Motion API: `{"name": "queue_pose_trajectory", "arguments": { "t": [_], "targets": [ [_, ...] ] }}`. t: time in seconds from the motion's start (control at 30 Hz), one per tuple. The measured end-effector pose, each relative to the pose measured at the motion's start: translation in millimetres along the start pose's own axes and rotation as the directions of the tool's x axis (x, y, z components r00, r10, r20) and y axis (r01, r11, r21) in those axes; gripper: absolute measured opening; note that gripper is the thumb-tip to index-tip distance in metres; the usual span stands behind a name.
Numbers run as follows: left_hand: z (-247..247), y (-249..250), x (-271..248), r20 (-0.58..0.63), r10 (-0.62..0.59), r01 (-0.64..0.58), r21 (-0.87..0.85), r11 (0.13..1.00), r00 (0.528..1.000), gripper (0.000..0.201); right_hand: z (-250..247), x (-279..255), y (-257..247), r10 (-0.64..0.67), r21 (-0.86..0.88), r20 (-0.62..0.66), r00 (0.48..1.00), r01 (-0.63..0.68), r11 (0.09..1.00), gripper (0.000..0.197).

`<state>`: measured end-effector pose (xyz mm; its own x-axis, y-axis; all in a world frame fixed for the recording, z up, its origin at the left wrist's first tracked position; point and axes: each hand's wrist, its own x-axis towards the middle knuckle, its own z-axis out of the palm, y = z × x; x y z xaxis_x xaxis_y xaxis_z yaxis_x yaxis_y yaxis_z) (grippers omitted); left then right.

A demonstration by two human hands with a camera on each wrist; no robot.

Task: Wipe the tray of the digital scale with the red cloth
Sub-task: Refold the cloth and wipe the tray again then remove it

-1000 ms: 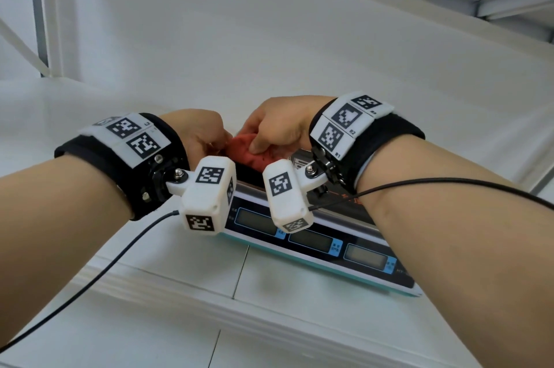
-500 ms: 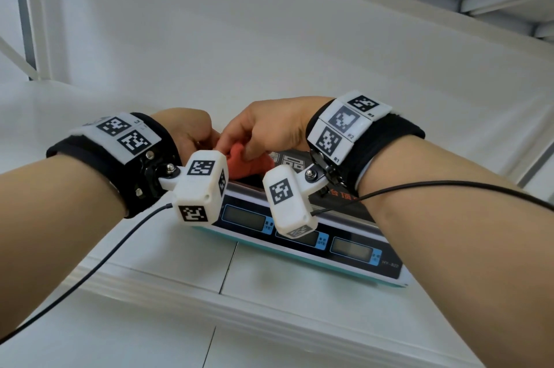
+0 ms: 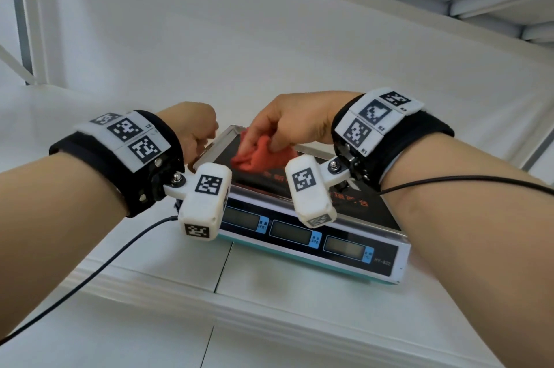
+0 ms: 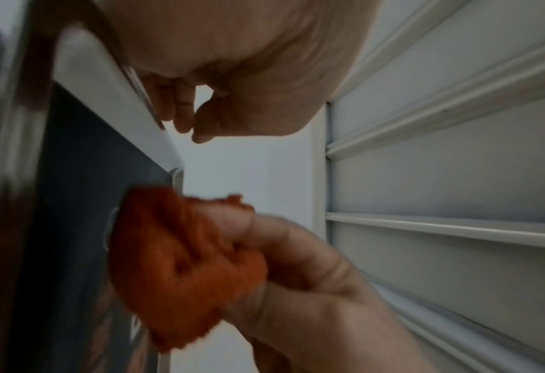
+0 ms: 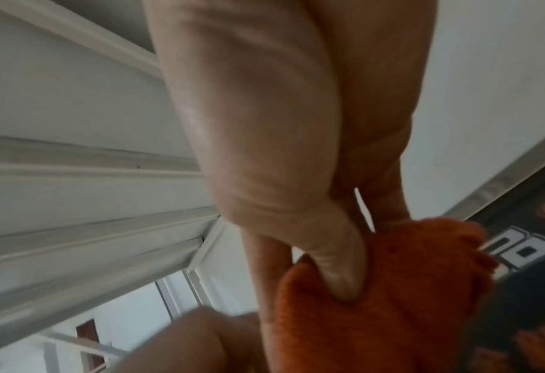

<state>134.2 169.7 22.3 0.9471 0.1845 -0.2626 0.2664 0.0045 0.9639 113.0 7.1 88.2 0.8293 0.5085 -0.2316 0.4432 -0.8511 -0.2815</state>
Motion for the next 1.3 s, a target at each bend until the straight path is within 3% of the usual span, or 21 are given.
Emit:
{"name": "queue_pose_trajectory", "arguments": {
  "t": [0.07,0.13,0.27,0.43,0.63,0.77,0.87,0.97,1.13,1.3],
  "targets": [
    [3.6,5.9,0.7,0.007,0.052,-0.051,-0.063,0.997,0.999,0.017,6.4,4.6,-2.9,-0.063,0.001,-0.055,0.996,0.063,0.998,0.047],
    [9.4,10.9,-8.3,0.135,0.039,-0.017,-0.163,0.987,0.990,0.015,14.8,7.9,-5.3,-0.101,-0.031,-0.029,0.994,0.100,0.994,0.047],
    [19.2,12.4,-23.6,0.337,-0.073,0.126,-0.137,0.983,0.939,0.042,17.3,0.1,-5.9,-0.108,-0.097,0.008,0.994,0.109,0.989,0.046],
    [25.1,11.2,-17.2,0.234,-0.116,0.126,-0.027,0.992,0.965,0.058,7.7,-17.6,10.6,0.035,-0.078,0.114,0.993,-0.026,0.997,0.045],
    [26.9,15.8,-22.7,0.282,-0.119,0.125,-0.002,0.992,0.952,0.059,0.1,-32.5,28.3,0.145,-0.089,0.151,0.978,-0.133,0.987,0.040],
    [32.8,16.5,-25.5,0.333,-0.113,0.132,-0.035,0.991,0.936,0.063,-3.3,-33.7,36.7,0.153,0.069,0.025,0.988,-0.154,0.986,0.045],
    [36.2,15.1,-31.0,0.339,-0.124,0.144,-0.035,0.989,0.932,0.066,-1.4,-24.9,53.3,0.272,0.003,-0.118,0.955,-0.273,0.962,0.045],
    [36.3,13.0,-31.9,0.349,-0.139,0.161,-0.035,0.986,0.927,0.067,6.2,-17.7,64.0,0.359,0.011,-0.129,0.924,-0.361,0.933,0.042],
    [40.2,11.7,-30.3,0.339,-0.140,0.161,-0.035,0.986,0.930,0.066,15.8,-18.5,57.0,0.303,0.090,-0.076,0.950,-0.296,0.951,0.044],
    [48.2,15.7,-37.4,0.329,-0.125,0.138,-0.019,0.990,0.936,0.065,6.3,-38.4,63.7,0.182,0.336,0.168,0.969,-0.229,0.913,0.044]
  ]
}}
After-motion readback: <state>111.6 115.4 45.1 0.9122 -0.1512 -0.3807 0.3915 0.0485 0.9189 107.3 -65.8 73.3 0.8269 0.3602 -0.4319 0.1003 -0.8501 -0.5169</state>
